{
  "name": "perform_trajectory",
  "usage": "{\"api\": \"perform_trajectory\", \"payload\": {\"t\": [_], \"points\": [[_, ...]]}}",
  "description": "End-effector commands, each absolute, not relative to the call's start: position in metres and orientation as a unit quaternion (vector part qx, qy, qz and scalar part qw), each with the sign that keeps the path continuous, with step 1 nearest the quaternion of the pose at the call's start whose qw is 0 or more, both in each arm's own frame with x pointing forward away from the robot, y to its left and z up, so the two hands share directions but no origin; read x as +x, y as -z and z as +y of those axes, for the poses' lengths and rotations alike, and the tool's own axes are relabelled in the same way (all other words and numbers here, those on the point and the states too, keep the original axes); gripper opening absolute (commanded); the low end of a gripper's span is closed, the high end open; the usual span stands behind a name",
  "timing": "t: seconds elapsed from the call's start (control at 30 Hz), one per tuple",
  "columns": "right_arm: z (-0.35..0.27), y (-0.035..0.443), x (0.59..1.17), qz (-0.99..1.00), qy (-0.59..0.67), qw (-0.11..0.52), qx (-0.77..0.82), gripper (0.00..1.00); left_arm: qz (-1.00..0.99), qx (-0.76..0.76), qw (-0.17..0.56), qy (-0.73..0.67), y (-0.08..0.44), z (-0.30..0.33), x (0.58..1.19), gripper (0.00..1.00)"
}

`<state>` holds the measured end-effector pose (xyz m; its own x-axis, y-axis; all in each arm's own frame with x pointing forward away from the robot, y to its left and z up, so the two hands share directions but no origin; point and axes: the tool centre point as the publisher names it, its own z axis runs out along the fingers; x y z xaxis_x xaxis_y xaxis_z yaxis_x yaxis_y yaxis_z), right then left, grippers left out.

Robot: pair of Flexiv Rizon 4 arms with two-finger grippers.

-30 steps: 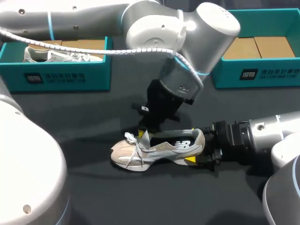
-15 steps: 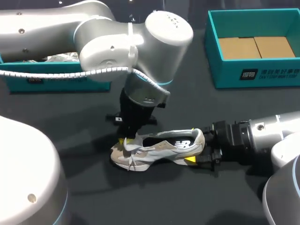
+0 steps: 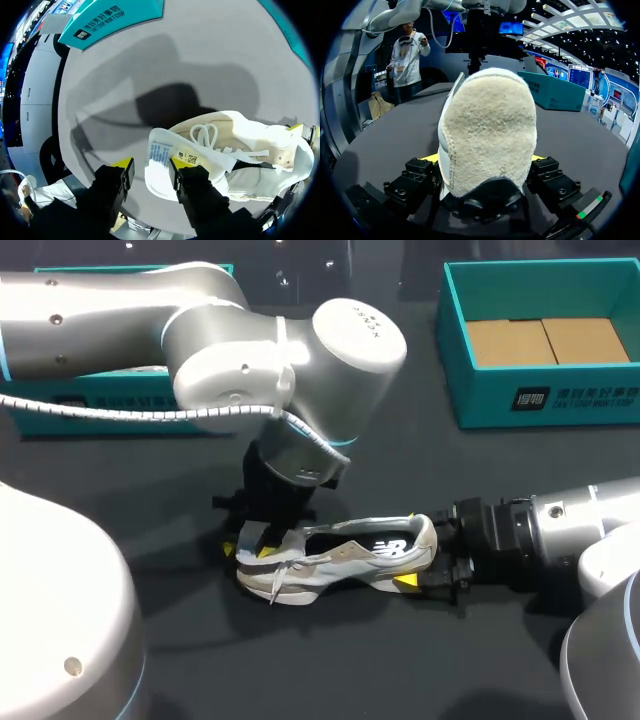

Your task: Take the shoe out of the shoebox, open the shoe tongue, remove and reinsert the insole, then place the shoe into the shoebox

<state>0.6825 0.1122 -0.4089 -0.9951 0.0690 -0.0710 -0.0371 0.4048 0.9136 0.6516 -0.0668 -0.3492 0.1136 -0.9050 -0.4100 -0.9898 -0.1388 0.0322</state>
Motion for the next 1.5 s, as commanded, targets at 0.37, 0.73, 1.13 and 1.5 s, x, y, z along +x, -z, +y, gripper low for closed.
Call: {"api": "perform_trajectory", "payload": {"t": [0.37,0.73,1.13,1.5], "points": [[0.111,0.409,0.682,0.838,-0.543,0.049,0.010,0.00,0.670,-0.723,0.111,-0.127,0.318,-0.063,0.652,0.51],[0.111,0.409,0.682,0.838,-0.543,0.049,0.010,0.00,0.740,-0.668,0.077,-0.017,0.249,-0.092,0.653,0.54],[0.111,0.409,0.682,0.838,-0.543,0.049,0.010,0.00,0.860,-0.508,-0.018,0.031,0.222,-0.127,0.669,0.55],[0.111,0.409,0.682,0.838,-0.543,0.049,0.010,0.00,0.956,-0.278,-0.061,0.068,0.195,-0.147,0.664,0.04]]}}
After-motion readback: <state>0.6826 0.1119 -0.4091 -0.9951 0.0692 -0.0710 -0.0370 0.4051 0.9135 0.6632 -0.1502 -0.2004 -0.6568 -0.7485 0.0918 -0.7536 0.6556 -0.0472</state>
